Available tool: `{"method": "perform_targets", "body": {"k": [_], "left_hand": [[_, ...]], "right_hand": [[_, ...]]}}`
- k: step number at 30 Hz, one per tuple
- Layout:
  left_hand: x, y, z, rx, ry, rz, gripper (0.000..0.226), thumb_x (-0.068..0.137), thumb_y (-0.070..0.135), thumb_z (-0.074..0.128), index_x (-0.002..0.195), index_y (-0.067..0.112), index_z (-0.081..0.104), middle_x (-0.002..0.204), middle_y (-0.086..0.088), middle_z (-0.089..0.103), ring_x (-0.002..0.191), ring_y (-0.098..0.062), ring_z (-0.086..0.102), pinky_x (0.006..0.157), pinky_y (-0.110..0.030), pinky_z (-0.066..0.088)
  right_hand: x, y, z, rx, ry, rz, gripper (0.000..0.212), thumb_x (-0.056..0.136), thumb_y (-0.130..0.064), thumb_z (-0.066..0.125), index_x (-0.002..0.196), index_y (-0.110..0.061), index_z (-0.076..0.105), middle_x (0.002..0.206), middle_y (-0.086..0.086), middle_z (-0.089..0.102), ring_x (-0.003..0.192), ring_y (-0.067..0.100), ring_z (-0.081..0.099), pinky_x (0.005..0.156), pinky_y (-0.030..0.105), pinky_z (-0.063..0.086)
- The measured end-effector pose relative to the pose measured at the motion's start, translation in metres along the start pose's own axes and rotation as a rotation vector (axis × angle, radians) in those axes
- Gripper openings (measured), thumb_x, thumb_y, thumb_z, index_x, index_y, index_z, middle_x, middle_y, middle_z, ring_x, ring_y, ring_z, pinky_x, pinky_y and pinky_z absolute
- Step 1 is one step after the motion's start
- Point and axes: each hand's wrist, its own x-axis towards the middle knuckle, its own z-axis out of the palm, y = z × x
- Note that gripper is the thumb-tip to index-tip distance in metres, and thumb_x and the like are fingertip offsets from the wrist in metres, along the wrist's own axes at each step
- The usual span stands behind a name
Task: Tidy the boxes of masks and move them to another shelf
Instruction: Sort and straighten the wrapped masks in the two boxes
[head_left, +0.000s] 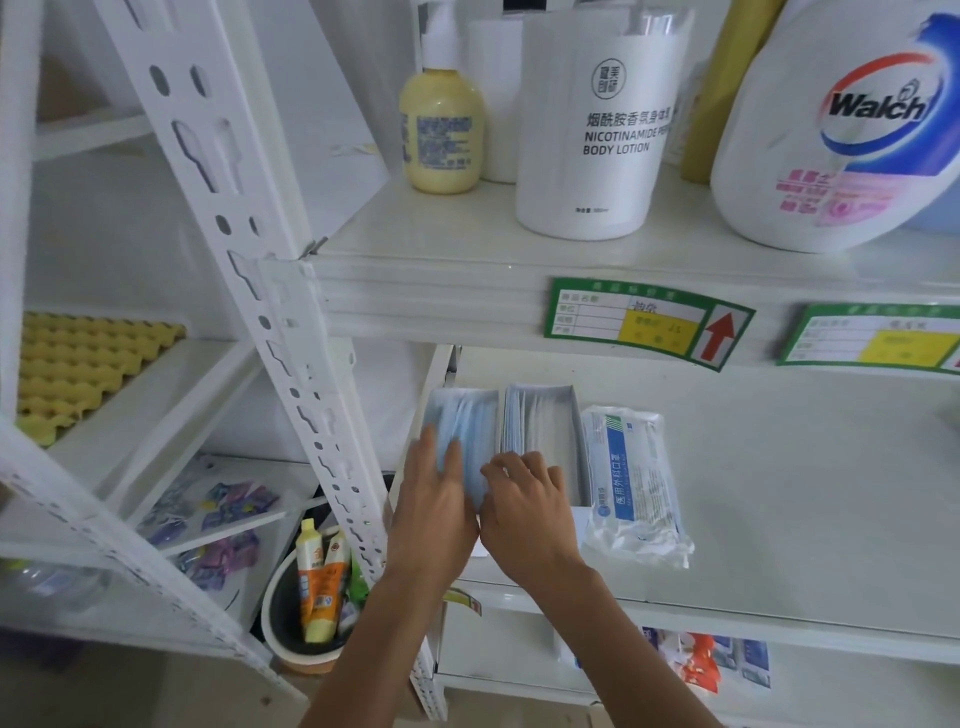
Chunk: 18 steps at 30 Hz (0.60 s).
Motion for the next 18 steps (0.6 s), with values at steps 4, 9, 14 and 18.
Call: {"method": "perform_targets", "body": {"k": [4, 9, 14, 18], "left_hand": [[0.007, -0.008, 0.001, 0.067, -0.034, 0.217, 0.049, 0.091, 0.015, 0.062, 0.139, 0.026, 0.054, 0.16, -0.003, 0.038, 0.149, -0.027, 0.03, 0.12, -0.042, 0.03], [0.009, -0.001, 0.004, -0.014, 0.036, 0.052, 0.027, 0.102, 0.033, 0.047, 0.108, 0.017, 0.066, 0.13, -0.003, 0.06, 0.123, -0.024, 0.055, 0.105, -0.04, 0.045], [0.011, 0.0, 0.006, -0.062, 0.03, -0.059, 0.041, 0.092, 0.025, 0.064, 0.13, 0.017, 0.049, 0.132, -0.006, 0.055, 0.12, -0.027, 0.056, 0.092, -0.041, 0.054], [0.012, -0.002, 0.009, -0.026, -0.034, -0.086, 0.062, 0.089, 0.016, 0.072, 0.142, 0.027, 0.042, 0.144, -0.006, 0.046, 0.129, -0.028, 0.05, 0.093, -0.046, 0.054]], "right_hand": [[-0.001, 0.0, 0.005, -0.048, -0.019, 0.028, 0.029, 0.092, -0.028, 0.052, 0.115, -0.019, 0.066, 0.134, 0.0, 0.058, 0.122, 0.026, 0.05, 0.098, 0.04, 0.039], [-0.003, 0.005, 0.01, -0.011, -0.002, 0.018, 0.027, 0.094, -0.03, 0.057, 0.119, -0.03, 0.067, 0.146, 0.005, 0.049, 0.135, 0.033, 0.041, 0.108, 0.05, 0.034], [-0.002, 0.008, 0.015, 0.005, -0.016, 0.041, 0.033, 0.092, -0.031, 0.059, 0.124, -0.028, 0.062, 0.147, 0.007, 0.046, 0.137, 0.034, 0.038, 0.116, 0.055, 0.025], [-0.001, 0.009, 0.015, 0.045, -0.011, 0.107, 0.034, 0.092, -0.035, 0.05, 0.124, -0.028, 0.063, 0.149, 0.002, 0.042, 0.14, 0.029, 0.033, 0.12, 0.053, 0.019]]}}
